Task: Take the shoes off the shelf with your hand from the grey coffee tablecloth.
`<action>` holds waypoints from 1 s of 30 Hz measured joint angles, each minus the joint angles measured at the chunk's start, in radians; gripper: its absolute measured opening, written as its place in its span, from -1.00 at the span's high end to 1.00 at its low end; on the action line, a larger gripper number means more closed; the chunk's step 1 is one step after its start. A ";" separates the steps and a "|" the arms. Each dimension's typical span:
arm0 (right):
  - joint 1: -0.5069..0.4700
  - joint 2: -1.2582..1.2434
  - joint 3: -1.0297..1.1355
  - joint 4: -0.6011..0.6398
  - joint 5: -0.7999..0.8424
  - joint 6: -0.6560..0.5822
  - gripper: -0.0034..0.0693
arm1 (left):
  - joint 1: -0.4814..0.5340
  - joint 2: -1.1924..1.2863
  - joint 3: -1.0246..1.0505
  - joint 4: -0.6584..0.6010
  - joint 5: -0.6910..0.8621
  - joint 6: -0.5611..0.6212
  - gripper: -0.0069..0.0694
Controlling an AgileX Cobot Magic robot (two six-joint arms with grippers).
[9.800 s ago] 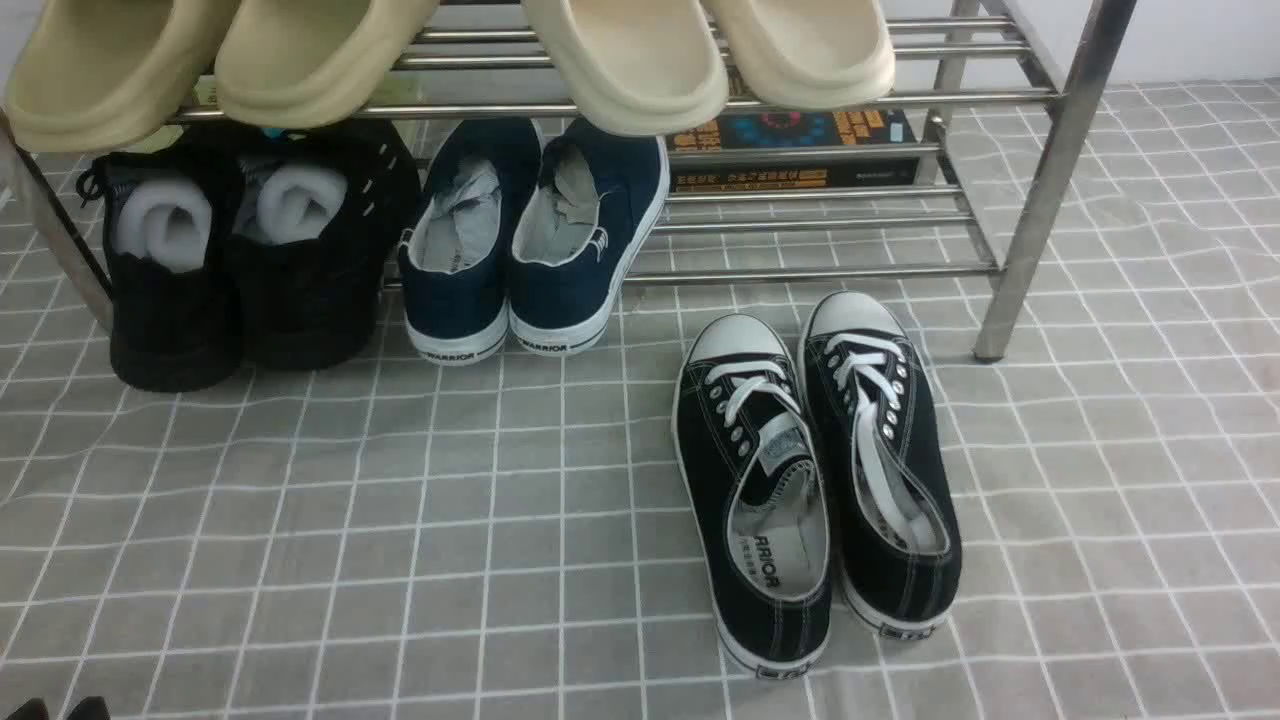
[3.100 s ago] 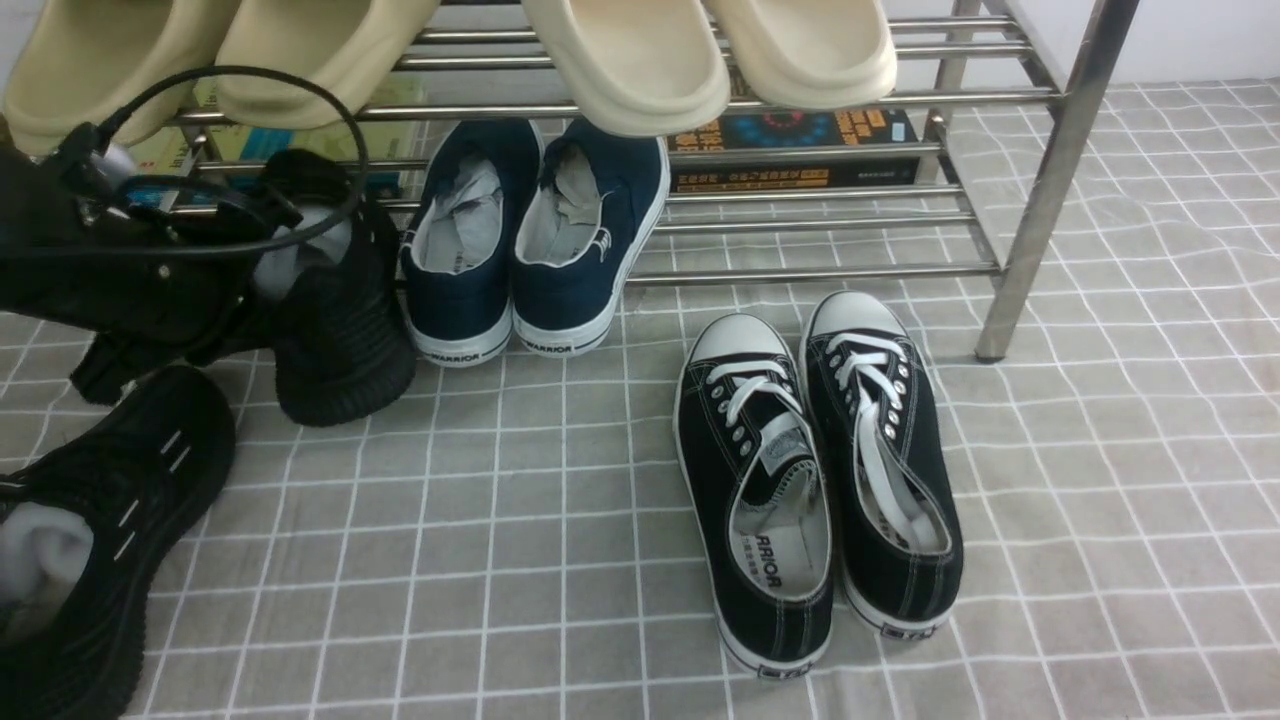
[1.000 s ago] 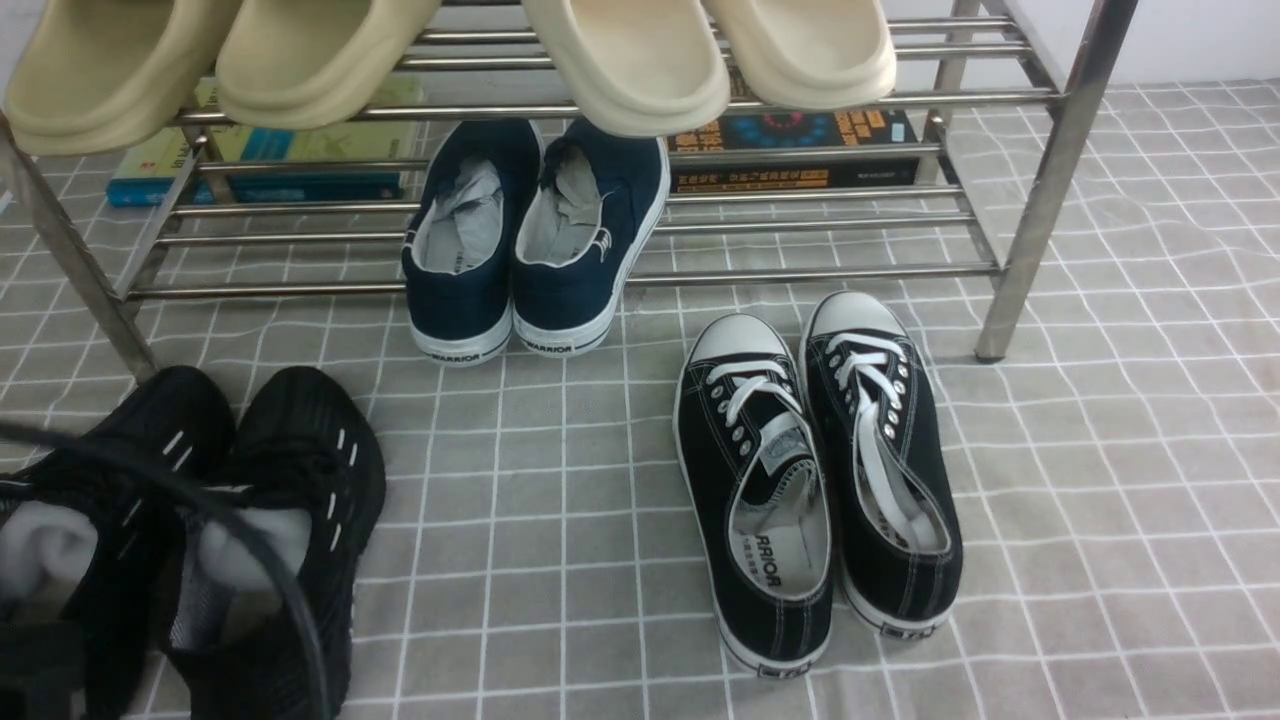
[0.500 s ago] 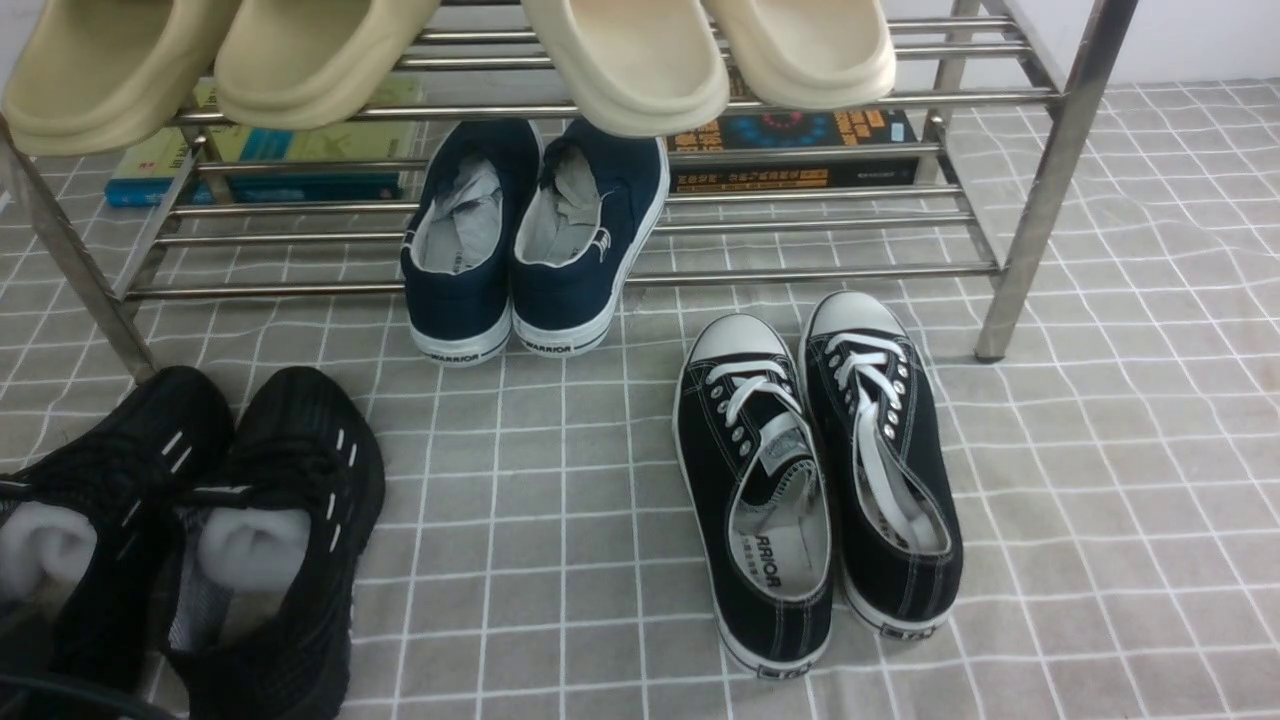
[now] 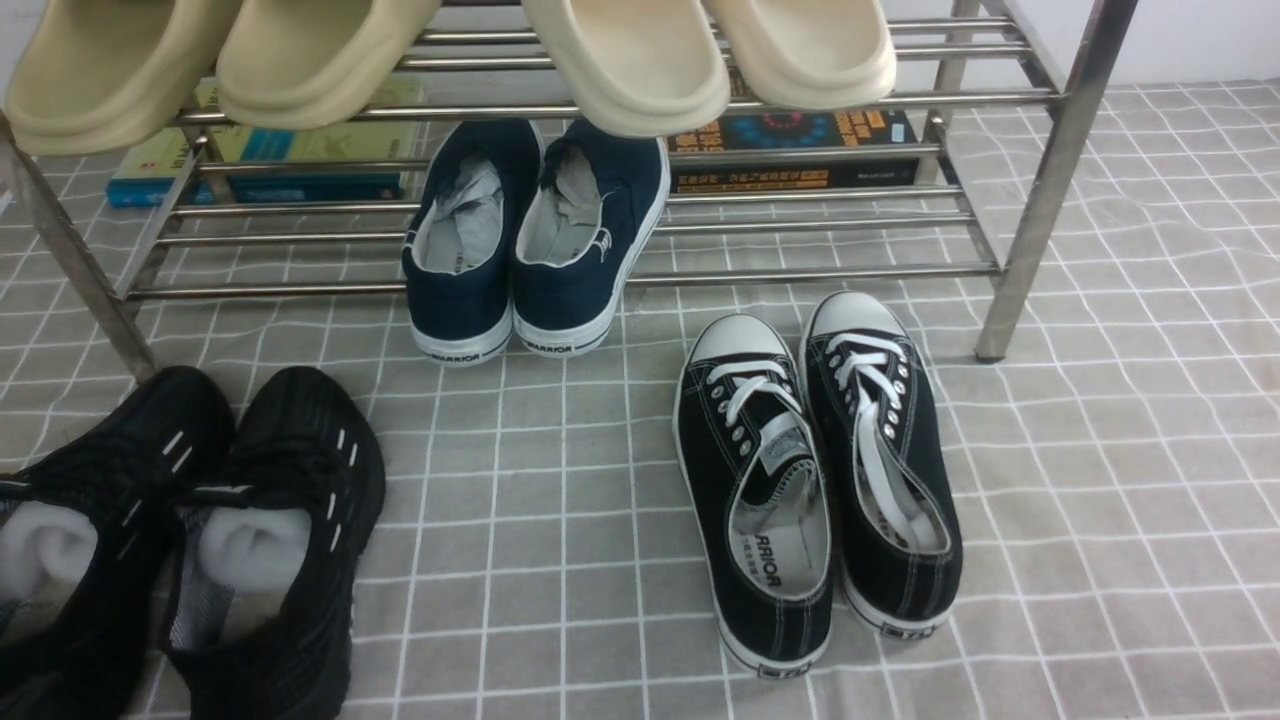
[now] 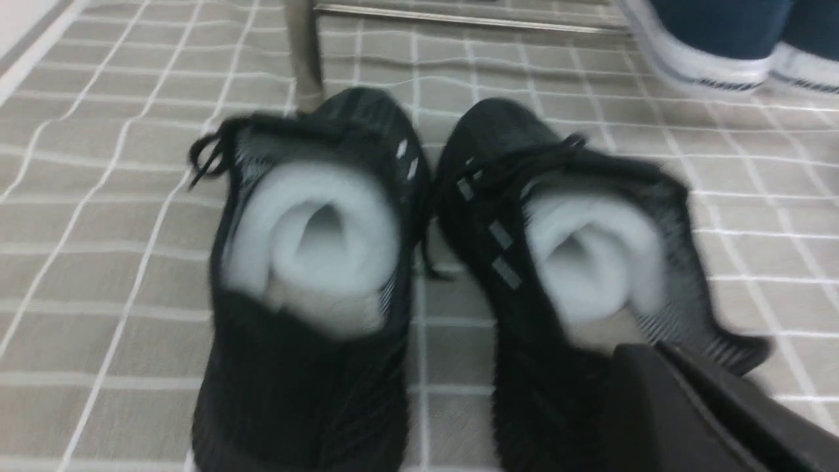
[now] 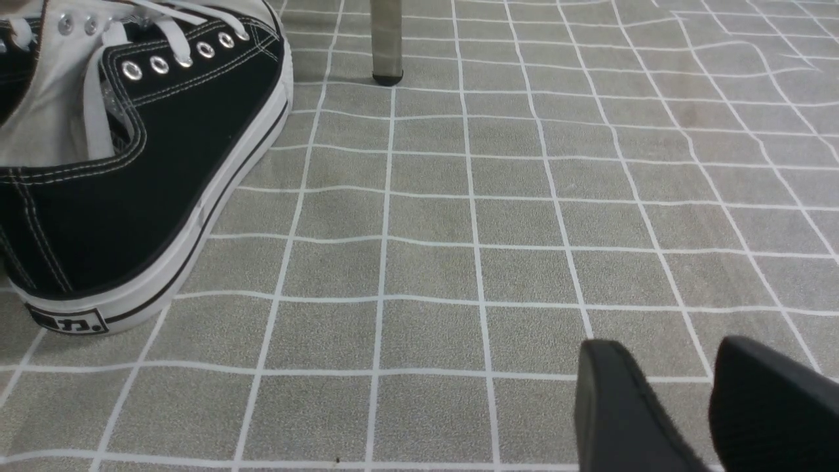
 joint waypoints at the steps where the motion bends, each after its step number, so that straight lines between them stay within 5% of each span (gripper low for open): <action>1: 0.000 0.000 0.000 0.000 0.000 0.000 0.25 | 0.000 -0.023 0.036 0.030 -0.005 -0.042 0.76; 7: 0.000 0.000 0.000 0.000 0.000 0.000 0.25 | 0.000 -0.046 0.077 0.114 -0.021 -0.132 0.76; 30: 0.000 0.000 0.000 0.000 0.000 0.000 0.25 | 0.000 -0.046 0.077 0.123 -0.023 -0.132 0.70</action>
